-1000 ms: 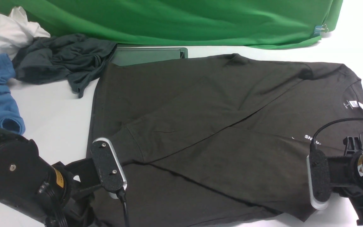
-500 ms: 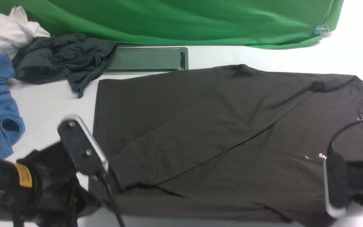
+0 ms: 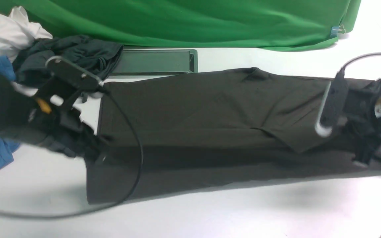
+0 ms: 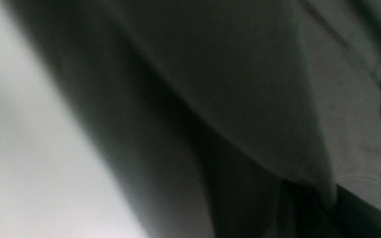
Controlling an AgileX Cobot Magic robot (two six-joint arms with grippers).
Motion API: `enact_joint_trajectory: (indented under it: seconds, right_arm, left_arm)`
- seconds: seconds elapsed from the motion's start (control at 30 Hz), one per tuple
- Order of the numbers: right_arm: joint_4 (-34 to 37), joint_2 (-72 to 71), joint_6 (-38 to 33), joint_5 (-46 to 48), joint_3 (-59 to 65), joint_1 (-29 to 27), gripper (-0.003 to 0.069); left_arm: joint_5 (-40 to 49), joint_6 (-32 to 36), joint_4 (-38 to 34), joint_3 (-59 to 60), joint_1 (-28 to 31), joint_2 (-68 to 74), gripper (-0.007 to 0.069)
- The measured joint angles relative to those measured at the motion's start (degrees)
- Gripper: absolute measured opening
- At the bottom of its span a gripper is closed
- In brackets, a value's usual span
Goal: Fold a long-sleeved shirt on a white desktop.
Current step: 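Fold the black garment in half by bringing its near edge over to the far edge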
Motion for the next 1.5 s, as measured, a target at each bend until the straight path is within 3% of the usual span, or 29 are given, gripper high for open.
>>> enact_joint_trajectory:
  seconds: [0.27, 0.6, 1.0, 1.33, 1.5]
  right_arm:
    - [0.1, 8.1, 4.7, -2.9, -9.7, -1.4, 0.0036]
    - [0.3, 13.0, 11.7, -4.5, -19.5, -3.7, 0.0036]
    - [1.1, 18.3, 13.8, -6.9, -27.2, -4.3, 0.0036]
    - [1.3, 27.9, 15.6, -12.1, -33.5, -4.5, 0.0036]
    - [1.2, 31.3, 17.0, -14.8, -35.3, -4.7, 0.0124]
  left_arm:
    - [-1.8, 1.6, 1.5, -12.5, 0.4, 14.3, 0.0043]
    - [-0.8, -1.3, 5.2, -22.1, 0.4, 18.6, 0.0043]
    - [-9.4, -5.1, 9.6, -25.9, 2.9, 25.1, 0.0043]
    - [-10.9, -5.6, 9.9, -34.7, 4.2, 35.5, 0.0043]
    - [-13.6, -5.7, 12.1, -36.0, 4.3, 38.6, 0.0045]
